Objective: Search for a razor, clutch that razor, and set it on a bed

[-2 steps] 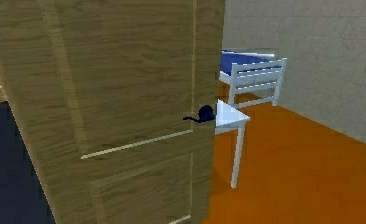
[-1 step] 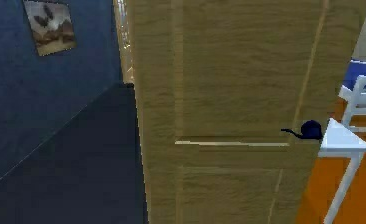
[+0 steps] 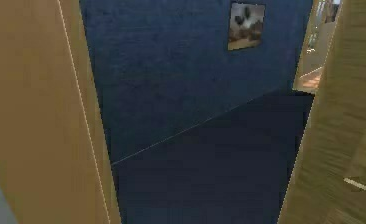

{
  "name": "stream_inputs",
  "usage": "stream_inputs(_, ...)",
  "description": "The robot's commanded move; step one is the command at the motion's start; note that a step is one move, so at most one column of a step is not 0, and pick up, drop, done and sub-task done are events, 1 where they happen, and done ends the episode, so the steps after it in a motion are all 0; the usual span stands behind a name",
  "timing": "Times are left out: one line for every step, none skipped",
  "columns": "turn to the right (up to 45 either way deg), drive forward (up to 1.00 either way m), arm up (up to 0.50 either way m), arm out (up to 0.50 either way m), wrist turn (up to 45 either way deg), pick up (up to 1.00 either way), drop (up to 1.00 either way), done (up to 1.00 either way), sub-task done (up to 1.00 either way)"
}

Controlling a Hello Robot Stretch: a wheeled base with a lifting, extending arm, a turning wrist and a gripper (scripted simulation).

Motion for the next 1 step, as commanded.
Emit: stream_inputs(-24.0,0.0,0.0,0.0,0.0,0.0,0.0,0.0,0.0)
